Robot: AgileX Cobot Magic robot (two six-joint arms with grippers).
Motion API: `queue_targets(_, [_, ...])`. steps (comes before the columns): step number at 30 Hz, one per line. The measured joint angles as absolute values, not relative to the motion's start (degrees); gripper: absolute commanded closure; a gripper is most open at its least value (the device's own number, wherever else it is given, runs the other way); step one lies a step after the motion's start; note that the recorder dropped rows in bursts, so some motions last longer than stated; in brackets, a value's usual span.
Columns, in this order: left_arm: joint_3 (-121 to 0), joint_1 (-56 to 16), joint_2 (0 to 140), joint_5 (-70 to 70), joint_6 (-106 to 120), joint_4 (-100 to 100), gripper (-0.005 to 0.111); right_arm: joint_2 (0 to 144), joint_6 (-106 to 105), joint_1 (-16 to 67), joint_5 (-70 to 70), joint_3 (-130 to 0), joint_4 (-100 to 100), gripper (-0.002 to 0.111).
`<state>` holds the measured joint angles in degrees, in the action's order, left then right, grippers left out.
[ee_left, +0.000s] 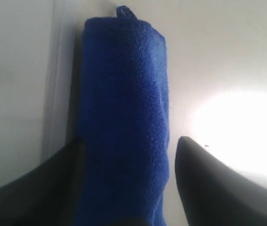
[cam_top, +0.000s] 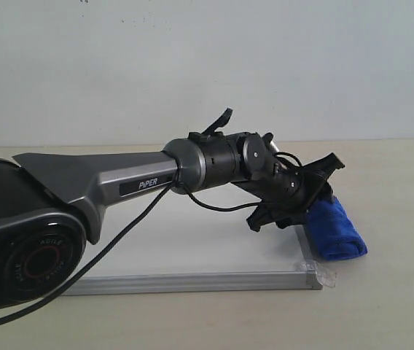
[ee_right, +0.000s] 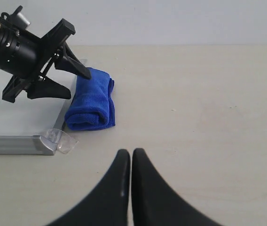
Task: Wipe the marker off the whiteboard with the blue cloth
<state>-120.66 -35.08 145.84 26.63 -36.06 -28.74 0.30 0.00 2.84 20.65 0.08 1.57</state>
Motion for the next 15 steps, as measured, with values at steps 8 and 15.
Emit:
queue_targets(8, [-120.66, -34.51, 142.65, 31.92, -34.2, -23.72, 0.054, 0.3, 0.0, 2.84, 20.65, 0.08, 1.57, 0.107])
queue_targets(15, [-120.53, -34.74, 136.22, 45.54, -35.67, -3.75, 0.056, 0.3, 0.0, 2.84, 20.65, 0.08, 1.57, 0.107])
